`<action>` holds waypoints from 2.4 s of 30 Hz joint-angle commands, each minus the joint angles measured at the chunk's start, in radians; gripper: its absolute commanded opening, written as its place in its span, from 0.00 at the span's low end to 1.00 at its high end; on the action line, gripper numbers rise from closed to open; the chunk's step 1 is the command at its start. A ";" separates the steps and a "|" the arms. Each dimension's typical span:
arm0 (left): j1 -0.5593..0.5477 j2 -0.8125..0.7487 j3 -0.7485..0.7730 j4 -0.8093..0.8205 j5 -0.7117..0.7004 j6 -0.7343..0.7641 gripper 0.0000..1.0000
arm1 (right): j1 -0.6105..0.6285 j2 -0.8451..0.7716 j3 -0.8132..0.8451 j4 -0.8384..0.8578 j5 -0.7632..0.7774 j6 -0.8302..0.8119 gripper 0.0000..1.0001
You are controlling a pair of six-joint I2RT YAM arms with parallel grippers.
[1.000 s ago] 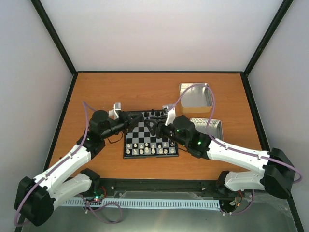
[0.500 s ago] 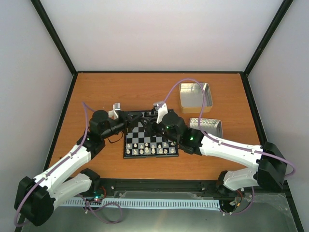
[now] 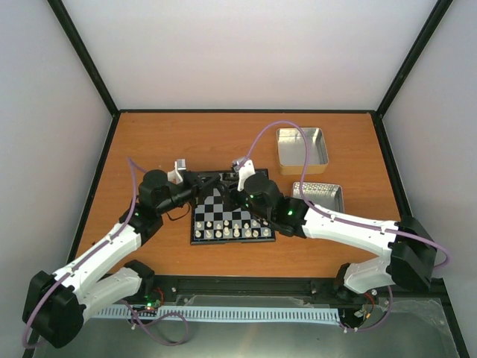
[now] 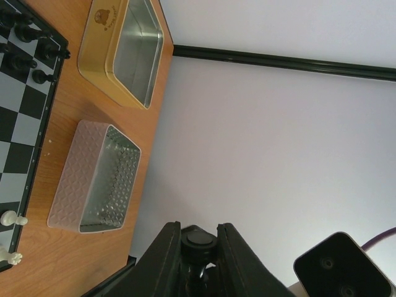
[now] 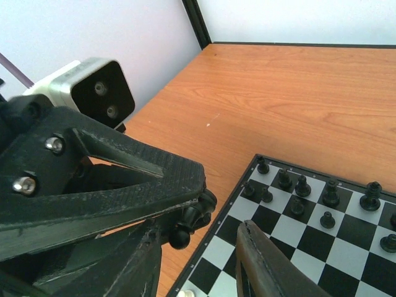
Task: Set up the chess pieces on the board
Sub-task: Place the chess piece on the chessboard.
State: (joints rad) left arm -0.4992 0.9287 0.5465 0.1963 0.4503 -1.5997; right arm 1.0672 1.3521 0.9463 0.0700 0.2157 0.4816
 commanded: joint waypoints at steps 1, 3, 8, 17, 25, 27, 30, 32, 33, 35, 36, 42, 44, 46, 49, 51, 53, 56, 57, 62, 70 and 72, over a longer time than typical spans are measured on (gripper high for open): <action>-0.004 0.010 0.003 0.050 0.020 -0.014 0.13 | 0.013 0.028 0.032 -0.010 0.041 -0.026 0.35; -0.004 0.013 0.004 0.053 0.028 -0.013 0.13 | 0.013 0.030 0.038 -0.011 0.050 -0.025 0.34; -0.003 0.011 0.005 0.053 0.031 -0.014 0.13 | 0.014 0.038 0.061 -0.007 0.076 -0.033 0.32; -0.004 0.009 -0.003 0.062 0.047 -0.019 0.13 | 0.014 0.078 0.109 -0.033 0.127 -0.023 0.14; -0.004 0.004 -0.016 0.062 0.047 -0.021 0.18 | 0.013 0.073 0.109 -0.057 0.149 -0.001 0.03; -0.004 0.003 -0.019 0.057 0.039 -0.014 0.20 | 0.013 0.067 0.107 -0.077 0.166 0.025 0.03; -0.004 0.000 -0.014 0.030 0.023 0.008 0.26 | 0.011 0.045 0.111 -0.130 0.167 0.068 0.03; -0.003 -0.003 -0.011 0.010 0.003 0.028 0.35 | 0.005 0.031 0.111 -0.166 0.142 0.097 0.03; -0.003 -0.005 -0.008 -0.003 -0.007 0.043 0.41 | -0.005 0.025 0.113 -0.192 0.117 0.116 0.03; -0.004 -0.013 0.001 -0.047 -0.037 0.083 0.54 | -0.029 0.017 0.118 -0.253 0.041 0.150 0.03; -0.003 -0.018 0.007 -0.068 -0.060 0.111 0.57 | -0.044 0.015 0.119 -0.283 0.000 0.169 0.03; 0.014 -0.052 0.017 -0.263 -0.243 0.439 0.71 | -0.202 0.063 0.188 -0.558 -0.311 0.202 0.03; 0.016 -0.063 0.008 -0.328 -0.320 0.551 0.71 | -0.250 0.101 0.225 -0.643 -0.362 0.186 0.03; 0.017 -0.073 -0.008 -0.369 -0.384 0.651 0.72 | -0.272 0.139 0.262 -0.692 -0.386 0.170 0.03; 0.017 -0.084 -0.026 -0.410 -0.450 0.777 0.72 | -0.306 0.225 0.336 -0.744 -0.451 0.168 0.03; 0.017 -0.087 -0.030 -0.455 -0.496 0.841 0.72 | -0.328 0.298 0.387 -0.767 -0.488 0.179 0.03; 0.019 -0.093 -0.025 -0.500 -0.552 0.877 0.72 | -0.342 0.374 0.449 -0.797 -0.510 0.185 0.03; 0.023 -0.112 -0.036 -0.515 -0.584 0.928 0.72 | -0.353 0.513 0.587 -0.897 -0.529 0.175 0.03; 0.024 -0.115 -0.042 -0.513 -0.582 0.941 0.72 | -0.354 0.556 0.638 -0.933 -0.531 0.172 0.03; 0.037 -0.109 -0.057 -0.505 -0.556 0.980 0.73 | -0.357 0.717 0.823 -1.073 -0.496 0.174 0.03; 0.047 -0.109 -0.067 -0.476 -0.511 0.993 0.73 | -0.372 0.835 0.925 -1.152 -0.452 0.189 0.03; 0.050 -0.111 -0.071 -0.473 -0.499 0.994 0.73 | -0.379 0.856 0.945 -1.155 -0.446 0.190 0.03</action>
State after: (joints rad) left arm -0.4587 0.8265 0.4805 -0.2943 -0.0734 -0.6384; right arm 0.7059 2.1693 1.8400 -1.0267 -0.2607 0.6598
